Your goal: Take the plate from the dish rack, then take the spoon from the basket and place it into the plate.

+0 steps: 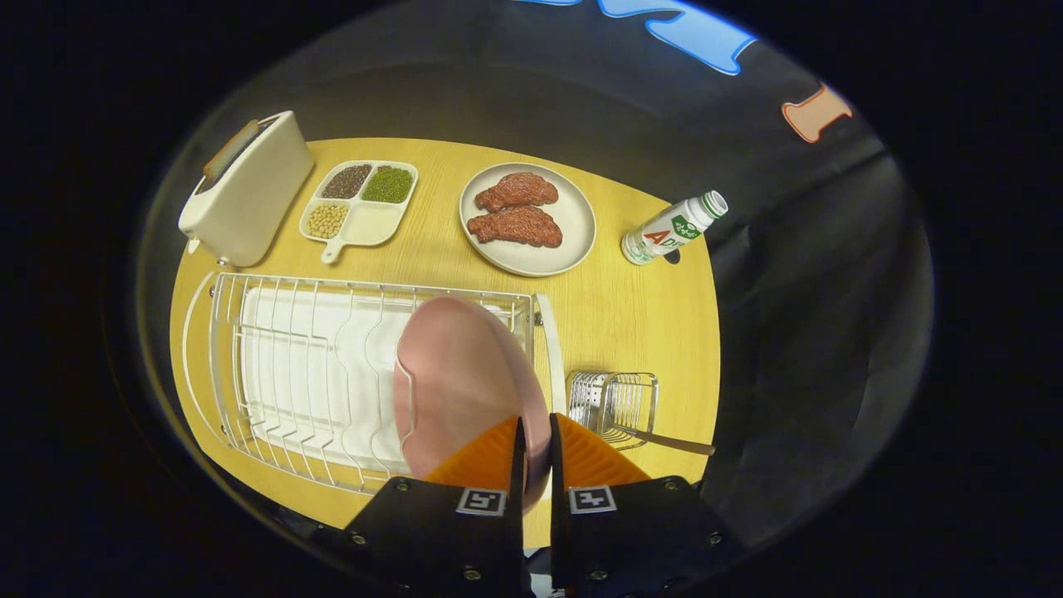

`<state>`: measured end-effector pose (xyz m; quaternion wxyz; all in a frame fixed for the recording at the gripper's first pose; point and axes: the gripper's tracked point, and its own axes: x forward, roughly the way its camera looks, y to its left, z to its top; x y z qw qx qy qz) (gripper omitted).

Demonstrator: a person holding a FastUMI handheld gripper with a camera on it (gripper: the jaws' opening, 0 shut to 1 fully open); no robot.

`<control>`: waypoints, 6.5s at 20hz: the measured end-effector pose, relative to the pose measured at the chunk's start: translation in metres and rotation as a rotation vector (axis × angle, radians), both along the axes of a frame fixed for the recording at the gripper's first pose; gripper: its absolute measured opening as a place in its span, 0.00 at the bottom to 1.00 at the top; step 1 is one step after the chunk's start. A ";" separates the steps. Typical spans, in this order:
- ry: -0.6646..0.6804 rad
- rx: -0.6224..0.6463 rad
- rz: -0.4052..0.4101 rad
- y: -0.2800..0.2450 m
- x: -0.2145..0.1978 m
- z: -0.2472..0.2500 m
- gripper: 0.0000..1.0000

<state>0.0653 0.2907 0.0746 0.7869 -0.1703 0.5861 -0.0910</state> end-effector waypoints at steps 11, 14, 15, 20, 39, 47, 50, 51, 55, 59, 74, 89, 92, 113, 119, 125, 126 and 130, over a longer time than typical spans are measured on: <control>-0.017 -0.127 0.065 0.002 0.000 0.031 0.07; -0.069 -0.152 0.104 -0.003 0.009 0.059 0.07; -0.079 -0.130 0.108 -0.002 0.007 0.064 0.07; -0.096 0.080 0.095 -0.005 -0.032 0.072 0.07; -0.040 0.476 0.014 -0.097 -0.216 -0.021 0.06; 0.008 0.514 -0.004 -0.111 -0.233 -0.079 0.06; 0.010 0.541 -0.004 -0.106 -0.230 -0.093 0.06; 0.007 0.547 0.007 -0.105 -0.229 -0.098 0.07; 0.040 0.612 0.012 -0.103 -0.228 -0.118 0.07; 0.024 0.651 0.025 -0.107 -0.223 -0.123 0.09; -0.223 0.612 0.016 -0.162 -0.207 -0.099 0.18; -0.687 0.595 0.101 -0.190 -0.142 -0.044 0.23; -0.766 0.563 0.121 -0.200 -0.124 -0.038 0.26; -0.999 0.665 0.170 -0.187 -0.043 -0.031 0.39; -0.933 0.708 0.099 -0.184 -0.044 -0.037 0.12; -0.953 0.592 0.196 -0.169 -0.039 -0.023 0.03; -0.951 0.576 0.205 -0.168 -0.039 -0.021 0.03; -0.969 0.599 0.207 -0.165 -0.041 -0.002 0.03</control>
